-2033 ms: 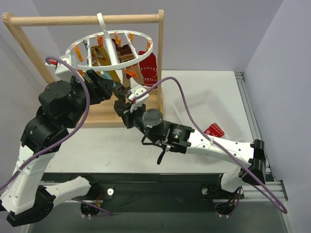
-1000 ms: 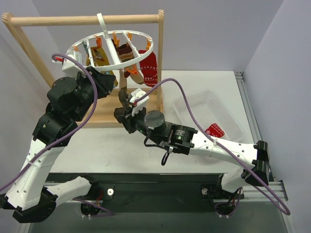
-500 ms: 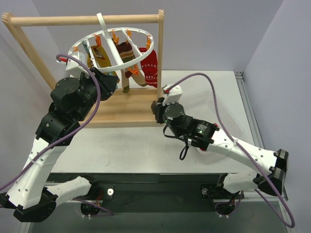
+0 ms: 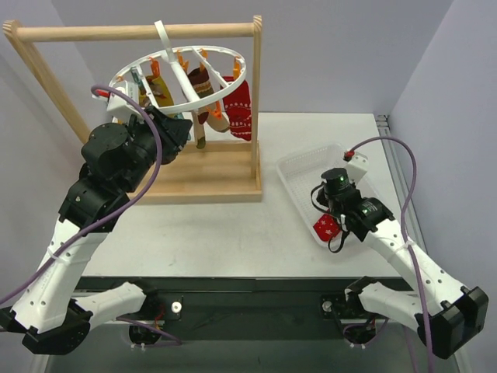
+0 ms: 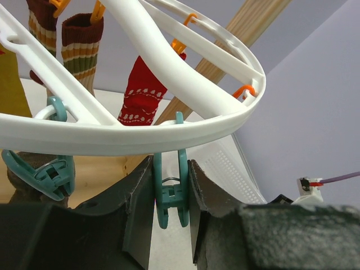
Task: Remove the socks clipped to the hanger
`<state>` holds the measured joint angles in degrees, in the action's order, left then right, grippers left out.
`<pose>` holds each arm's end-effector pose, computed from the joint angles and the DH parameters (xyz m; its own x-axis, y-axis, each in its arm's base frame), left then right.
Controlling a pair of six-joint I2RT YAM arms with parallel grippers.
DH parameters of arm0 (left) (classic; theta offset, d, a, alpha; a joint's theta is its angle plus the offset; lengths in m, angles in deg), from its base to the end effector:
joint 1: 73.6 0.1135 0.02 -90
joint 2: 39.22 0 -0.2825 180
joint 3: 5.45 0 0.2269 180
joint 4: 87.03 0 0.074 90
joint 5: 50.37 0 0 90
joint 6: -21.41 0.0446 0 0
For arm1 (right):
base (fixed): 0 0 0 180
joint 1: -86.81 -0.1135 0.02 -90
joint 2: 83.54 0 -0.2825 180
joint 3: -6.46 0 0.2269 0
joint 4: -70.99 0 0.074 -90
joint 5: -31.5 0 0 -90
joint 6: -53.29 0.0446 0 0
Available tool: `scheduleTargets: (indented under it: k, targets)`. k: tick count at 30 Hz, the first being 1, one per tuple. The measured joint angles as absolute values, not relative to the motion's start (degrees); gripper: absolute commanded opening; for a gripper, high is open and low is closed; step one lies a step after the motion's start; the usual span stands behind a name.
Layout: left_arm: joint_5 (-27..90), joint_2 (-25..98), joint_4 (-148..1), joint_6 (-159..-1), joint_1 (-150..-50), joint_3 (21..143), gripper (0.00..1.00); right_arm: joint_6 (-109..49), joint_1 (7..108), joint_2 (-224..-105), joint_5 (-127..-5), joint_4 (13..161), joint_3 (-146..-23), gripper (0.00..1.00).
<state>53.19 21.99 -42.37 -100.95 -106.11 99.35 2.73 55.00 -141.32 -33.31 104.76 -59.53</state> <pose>0.1453 -0.0802 0.5153 -0.1871 -0.4977 -0.8469 0.2659 0.8043 -0.5314 0.1775 0.0878 0.3356 -0.3789 0.4415 -0.8134 0.1166 0.8947 0.4313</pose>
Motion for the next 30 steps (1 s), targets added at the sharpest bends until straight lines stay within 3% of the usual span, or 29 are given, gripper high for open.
scheduleTargets:
  k: [4,7,8,11,14,18,24,30]
  targets:
    - [52.58,22.34,-42.89,-100.97,-106.11,99.27,0.12,3.59,60.87,-143.03,-36.61,108.02,-57.26,0.10]
    - [52.20,22.51,-43.35,-100.97,-106.11,99.09,0.13,3.61,63.21,-144.97,-38.36,109.42,-56.52,0.27]
    - [52.07,22.58,-43.50,-101.00,-106.11,99.02,0.13,3.54,63.43,-145.72,-38.71,109.77,-56.52,0.39]
    - [51.55,22.73,-43.96,-101.00,-106.11,99.00,0.13,2.82,63.52,-147.40,-39.85,110.22,-56.52,0.54]
    - [51.13,22.82,-44.53,-101.00,-106.11,99.00,0.13,1.86,63.52,-148.36,-40.68,110.88,-56.56,0.62]
    - [50.72,22.84,-44.99,-101.02,-106.11,99.00,0.13,0.61,60.70,-149.08,-39.37,112.19,-57.76,0.63]
    - [49.78,22.84,-45.54,-101.19,-106.11,98.63,0.16,-2.60,47.24,-152.88,-34.86,112.00,-67.01,0.63]
    - [49.36,22.71,-46.02,-101.19,-106.11,97.52,0.17,-9.62,35.15,-160.53,-33.11,100.28,-73.28,0.63]
